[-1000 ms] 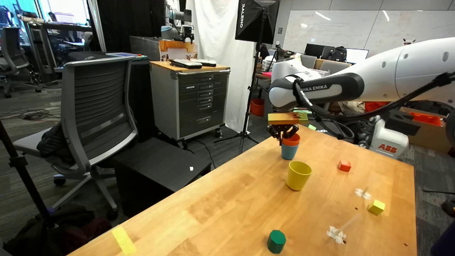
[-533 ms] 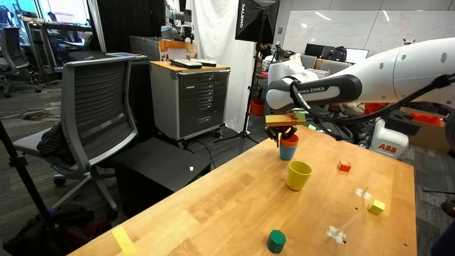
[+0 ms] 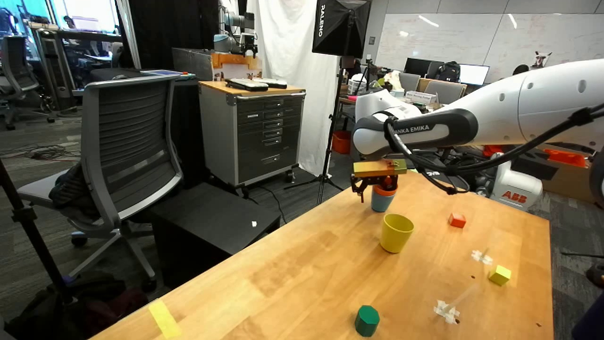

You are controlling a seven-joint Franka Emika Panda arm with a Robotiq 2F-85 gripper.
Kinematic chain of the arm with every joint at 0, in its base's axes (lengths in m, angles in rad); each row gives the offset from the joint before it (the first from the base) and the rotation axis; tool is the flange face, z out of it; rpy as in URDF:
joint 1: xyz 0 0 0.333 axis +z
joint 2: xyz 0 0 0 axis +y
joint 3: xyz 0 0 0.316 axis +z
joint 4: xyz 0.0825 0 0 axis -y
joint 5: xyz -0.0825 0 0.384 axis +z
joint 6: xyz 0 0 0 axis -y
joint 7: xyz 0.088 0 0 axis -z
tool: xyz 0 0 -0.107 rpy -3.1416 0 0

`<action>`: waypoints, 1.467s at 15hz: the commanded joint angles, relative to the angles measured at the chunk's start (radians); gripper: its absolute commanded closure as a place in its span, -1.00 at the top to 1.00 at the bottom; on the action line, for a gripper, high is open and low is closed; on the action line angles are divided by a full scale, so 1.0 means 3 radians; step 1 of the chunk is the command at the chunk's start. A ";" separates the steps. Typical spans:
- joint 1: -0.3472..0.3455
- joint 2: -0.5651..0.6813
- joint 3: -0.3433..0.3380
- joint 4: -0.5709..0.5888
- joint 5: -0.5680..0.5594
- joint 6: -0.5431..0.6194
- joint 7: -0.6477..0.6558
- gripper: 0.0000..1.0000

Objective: Stack the orange cup on top of the blue cup then stack the yellow cup on top of the orange cup

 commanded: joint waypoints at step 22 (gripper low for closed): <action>-0.0509 -0.0770 0.0052 0.0099 0.0175 0.0102 -0.0304 1.00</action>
